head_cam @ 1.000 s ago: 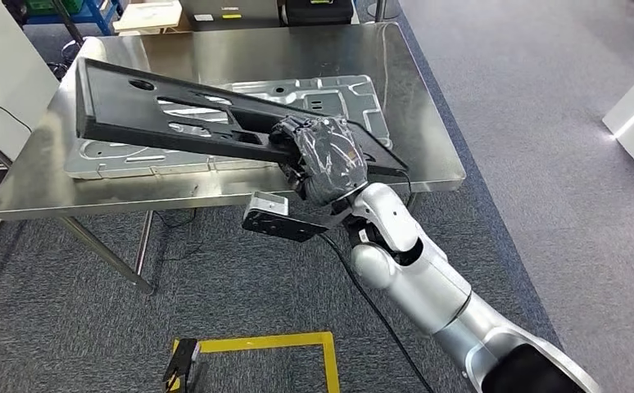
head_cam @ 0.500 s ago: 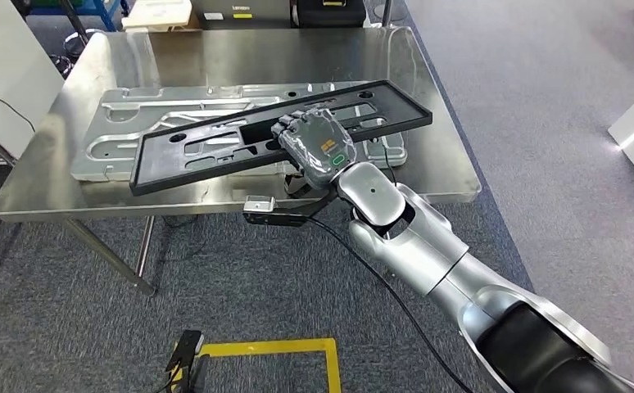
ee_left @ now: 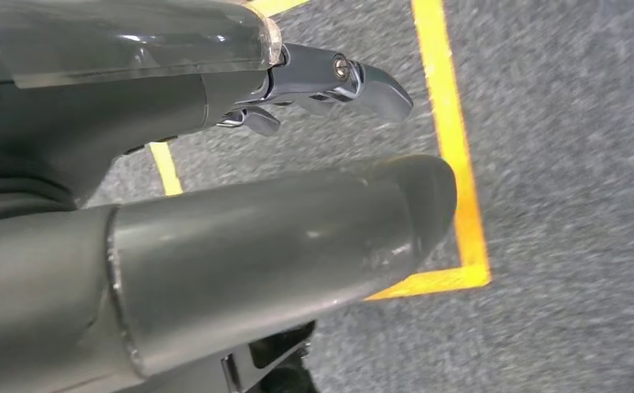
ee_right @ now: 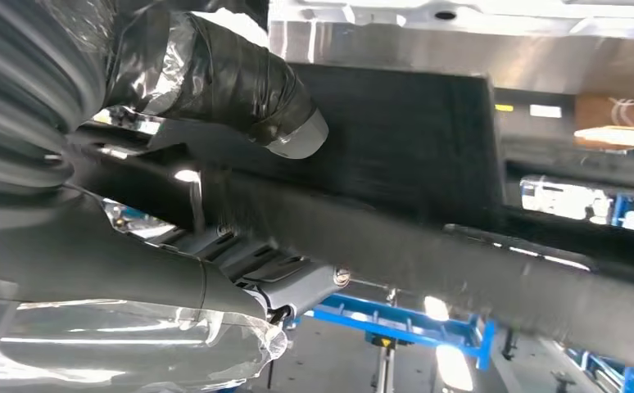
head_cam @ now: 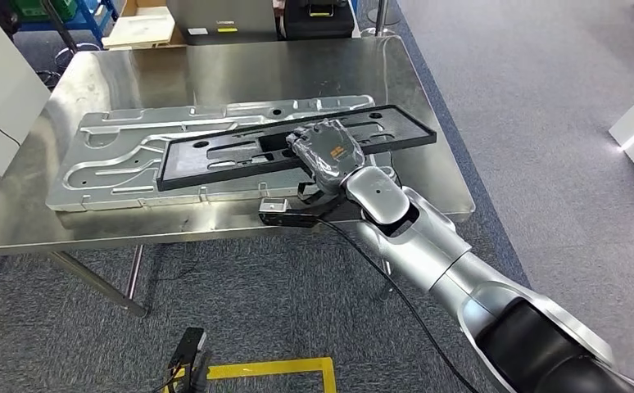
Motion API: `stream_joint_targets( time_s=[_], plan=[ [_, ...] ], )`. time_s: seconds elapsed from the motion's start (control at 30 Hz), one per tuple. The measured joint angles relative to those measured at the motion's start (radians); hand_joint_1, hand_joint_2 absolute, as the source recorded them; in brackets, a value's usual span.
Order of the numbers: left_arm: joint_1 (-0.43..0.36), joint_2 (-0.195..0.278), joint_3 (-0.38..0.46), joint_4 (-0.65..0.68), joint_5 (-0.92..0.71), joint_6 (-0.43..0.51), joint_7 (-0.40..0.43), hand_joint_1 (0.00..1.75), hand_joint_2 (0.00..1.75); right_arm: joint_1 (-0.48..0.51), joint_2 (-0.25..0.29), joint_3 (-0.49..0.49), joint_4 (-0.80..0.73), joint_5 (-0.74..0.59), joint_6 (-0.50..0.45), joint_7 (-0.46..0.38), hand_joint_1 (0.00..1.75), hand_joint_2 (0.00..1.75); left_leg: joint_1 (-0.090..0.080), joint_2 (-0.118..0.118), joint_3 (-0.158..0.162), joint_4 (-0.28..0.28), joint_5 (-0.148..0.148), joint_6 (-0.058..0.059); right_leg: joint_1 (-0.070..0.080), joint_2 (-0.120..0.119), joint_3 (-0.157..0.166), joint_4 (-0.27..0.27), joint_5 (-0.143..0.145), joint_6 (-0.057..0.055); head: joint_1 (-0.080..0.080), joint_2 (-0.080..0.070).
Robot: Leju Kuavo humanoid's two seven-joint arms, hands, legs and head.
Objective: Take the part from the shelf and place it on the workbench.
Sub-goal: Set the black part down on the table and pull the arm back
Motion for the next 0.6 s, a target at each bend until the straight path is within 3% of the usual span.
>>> stream_joint_targets(
  time_s=[0.1,0.17,0.23,0.3,0.37,0.4,0.43,0.5,0.53,0.57,0.6],
  plan=[
    [-0.003,0.002,-0.006,0.000,0.002,0.002,0.002,0.00,0.00,-0.002,-0.001,-0.002,0.014,-0.002,-0.002,-0.003,1.75,1.75,-0.004,-0.001,0.029,-0.046,-0.022,0.016,0.002,0.002,0.006,0.004,-0.008,0.017,0.000,0.000],
    [-0.003,0.003,-0.013,0.000,0.004,0.003,0.003,0.00,0.00,-0.001,-0.001,-0.004,0.021,-0.004,-0.003,-0.006,1.75,1.75,0.000,-0.002,0.045,-0.054,-0.032,0.029,0.001,0.000,-0.010,0.046,-0.001,0.028,0.000,0.000],
    [-0.005,0.003,-0.019,-0.001,0.007,0.004,0.004,0.00,0.00,-0.002,-0.001,-0.007,0.029,-0.006,-0.003,-0.007,1.75,1.75,0.004,-0.003,0.069,-0.062,-0.046,0.038,-0.004,-0.001,-0.072,0.146,-0.010,0.040,0.000,0.000],
    [-0.007,0.004,-0.022,-0.001,0.008,0.004,0.008,0.00,0.00,0.001,-0.002,-0.008,0.040,-0.007,-0.003,-0.009,1.75,1.75,0.004,-0.004,0.089,-0.063,-0.065,0.041,-0.008,-0.002,-0.161,0.253,-0.053,0.048,0.000,0.000],
    [-0.006,0.004,-0.023,-0.001,0.010,0.006,0.012,0.00,0.00,0.007,-0.002,-0.008,0.054,-0.006,-0.003,-0.014,1.75,1.75,0.004,-0.007,0.115,-0.063,-0.086,0.040,-0.012,-0.002,-0.219,0.281,-0.074,0.049,0.000,0.000],
    [-0.006,0.004,-0.024,-0.001,0.011,0.006,0.014,0.00,0.00,0.009,-0.002,-0.008,0.062,-0.005,-0.003,-0.017,1.75,1.75,0.004,-0.009,0.131,-0.063,-0.098,0.038,-0.012,-0.003,-0.225,0.249,-0.052,0.047,0.000,0.000],
    [-0.006,0.004,-0.025,-0.001,0.013,0.006,0.015,0.00,0.00,0.010,-0.001,-0.008,0.071,-0.004,-0.003,-0.020,1.75,1.75,0.004,-0.010,0.149,-0.063,-0.111,0.036,-0.012,-0.003,-0.219,0.192,-0.007,0.043,0.000,0.000],
    [-0.007,0.003,-0.029,-0.001,0.015,0.007,0.015,0.00,0.00,0.011,-0.001,-0.007,0.090,0.000,-0.003,-0.026,1.75,1.75,0.003,-0.012,0.179,-0.064,-0.137,0.027,-0.007,-0.005,-0.195,0.063,0.113,0.032,0.000,0.000],
    [-0.008,0.002,-0.031,0.000,0.016,0.007,0.016,0.00,0.00,0.010,0.001,-0.006,0.099,0.001,-0.003,-0.028,1.75,1.75,0.003,-0.013,0.189,-0.068,-0.148,0.020,-0.003,-0.006,-0.186,0.026,0.151,0.025,-0.001,0.000],
    [-0.010,0.002,-0.034,0.000,0.017,0.008,0.016,0.00,0.00,0.009,0.003,-0.005,0.108,0.002,-0.003,-0.029,1.75,1.75,0.003,-0.013,0.198,-0.068,-0.153,0.013,0.002,-0.005,-0.180,0.008,0.167,0.018,-0.001,0.000],
    [-0.012,0.002,-0.037,-0.001,0.017,0.009,0.016,0.00,0.00,0.008,0.006,-0.004,0.116,0.003,-0.004,-0.031,1.75,1.75,0.002,-0.014,0.204,-0.067,-0.152,0.005,0.005,-0.003,-0.172,0.006,0.155,0.010,-0.001,0.000]
  ],
)
